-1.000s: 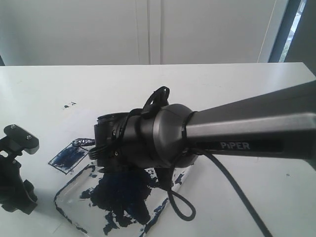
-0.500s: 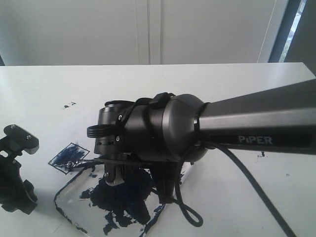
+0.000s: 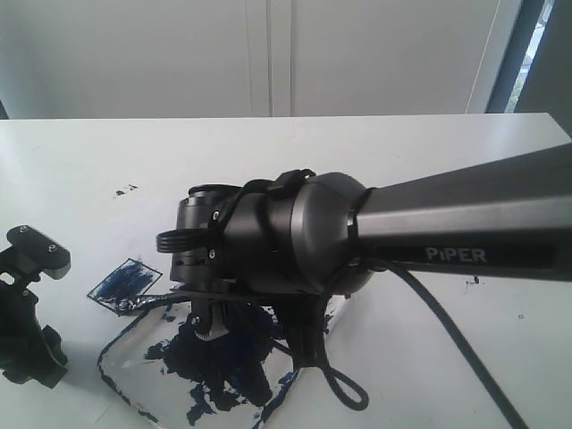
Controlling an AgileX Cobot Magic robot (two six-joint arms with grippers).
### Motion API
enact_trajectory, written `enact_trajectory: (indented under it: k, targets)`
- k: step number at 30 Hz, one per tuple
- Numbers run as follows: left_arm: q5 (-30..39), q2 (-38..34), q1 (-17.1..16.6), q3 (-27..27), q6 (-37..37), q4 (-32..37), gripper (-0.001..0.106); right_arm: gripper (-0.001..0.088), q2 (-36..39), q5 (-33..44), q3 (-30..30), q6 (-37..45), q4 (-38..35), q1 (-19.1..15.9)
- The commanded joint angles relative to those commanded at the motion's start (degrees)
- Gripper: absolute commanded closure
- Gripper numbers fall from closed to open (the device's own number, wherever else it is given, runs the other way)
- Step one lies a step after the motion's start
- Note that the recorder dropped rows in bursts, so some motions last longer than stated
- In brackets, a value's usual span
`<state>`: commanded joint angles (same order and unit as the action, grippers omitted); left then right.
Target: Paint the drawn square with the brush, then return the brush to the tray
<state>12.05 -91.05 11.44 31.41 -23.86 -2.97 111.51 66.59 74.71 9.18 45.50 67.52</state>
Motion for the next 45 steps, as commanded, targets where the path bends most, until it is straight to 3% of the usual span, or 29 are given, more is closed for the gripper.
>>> enact_trajectory:
  k: [15, 19, 24, 31, 45]
  targets:
    - [0.36, 0.0, 0.0, 0.0, 0.03, -0.46, 0.047, 0.0868, 3.54, 2.99, 0.22, -9.5, 13.67, -0.2]
    - [0.36, 0.0, 0.0, 0.0, 0.03, -0.58, 0.047, 0.0868, 4.45, 3.37, 3.26, -11.09, 15.61, -0.25]
    - [0.36, 0.0, 0.0, 0.0, 0.03, -0.83, 0.047, 0.0868, 5.05, 3.37, 6.83, -10.5, 16.0, -0.25]
    - [0.36, 0.0, 0.0, 0.0, 0.03, -1.46, 0.047, 0.0868, 9.36, 3.37, 6.87, -9.18, 15.7, -0.25]
    - [0.16, 0.0, 0.0, 0.0, 0.03, -1.86, 0.047, 0.0868, 5.23, 3.37, 6.96, -9.18, 12.95, -0.25]
